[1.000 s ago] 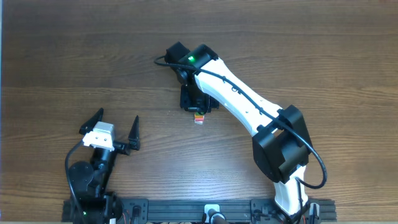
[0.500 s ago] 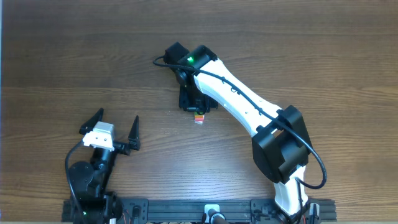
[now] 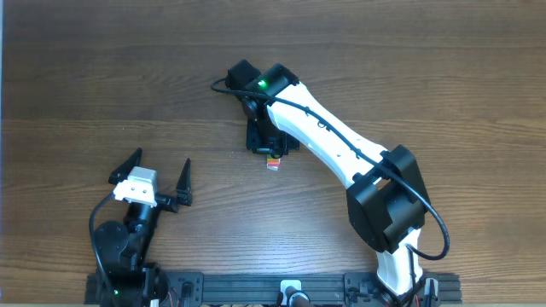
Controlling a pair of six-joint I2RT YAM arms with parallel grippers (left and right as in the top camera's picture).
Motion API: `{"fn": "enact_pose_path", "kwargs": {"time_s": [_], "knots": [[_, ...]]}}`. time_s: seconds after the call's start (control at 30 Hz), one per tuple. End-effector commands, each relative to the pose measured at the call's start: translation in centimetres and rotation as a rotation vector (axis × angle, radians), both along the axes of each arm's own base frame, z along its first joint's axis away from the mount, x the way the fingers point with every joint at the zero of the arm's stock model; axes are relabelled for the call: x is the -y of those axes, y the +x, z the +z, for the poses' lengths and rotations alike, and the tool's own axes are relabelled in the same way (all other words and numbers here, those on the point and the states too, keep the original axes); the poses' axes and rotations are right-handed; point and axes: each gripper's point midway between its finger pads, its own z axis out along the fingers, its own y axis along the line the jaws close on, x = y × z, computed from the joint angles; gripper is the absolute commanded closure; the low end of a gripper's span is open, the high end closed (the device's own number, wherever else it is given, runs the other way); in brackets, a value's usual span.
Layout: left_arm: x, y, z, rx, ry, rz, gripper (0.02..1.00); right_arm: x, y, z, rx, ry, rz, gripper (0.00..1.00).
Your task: Stack Cubes
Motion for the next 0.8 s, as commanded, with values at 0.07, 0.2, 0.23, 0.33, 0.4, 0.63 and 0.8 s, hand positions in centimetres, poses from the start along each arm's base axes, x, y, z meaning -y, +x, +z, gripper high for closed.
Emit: {"fn": "enact_pose_path", "kwargs": {"time_s": [0.07, 0.2, 0.23, 0.33, 0.4, 0.63, 0.8], "knots": [[0.11, -0.01, -0.17, 0.003, 0.014, -0.005, 0.020, -0.13, -0.53, 0.52, 0.003, 0.014, 0.015, 0.930], [0.11, -0.01, -0.17, 0.003, 0.014, -0.005, 0.018, -0.18, -0.47, 0.51, 0.005, 0.016, 0.015, 0.851], [0.11, -0.01, -0.17, 0.003, 0.014, -0.005, 0.020, -0.19, -0.46, 0.51, 0.006, 0.017, 0.015, 0.818], [0.11, -0.01, -0.17, 0.003, 0.014, -0.005, 0.020, -0.19, -0.46, 0.51, 0.006, 0.017, 0.015, 0.682], [0.11, -0.01, -0.17, 0.003, 0.014, -0.005, 0.020, -0.19, -0.46, 0.51, 0.006, 0.017, 0.015, 0.649], [0.11, -0.01, -0.17, 0.003, 0.013, -0.005, 0.020, -0.25, -0.39, 0.51, 0.009, 0.019, 0.019, 0.535], [0.11, -0.01, -0.17, 0.003, 0.014, -0.005, 0.018, -0.28, -0.22, 0.57, 0.013, 0.025, 0.028, 0.373]]}}
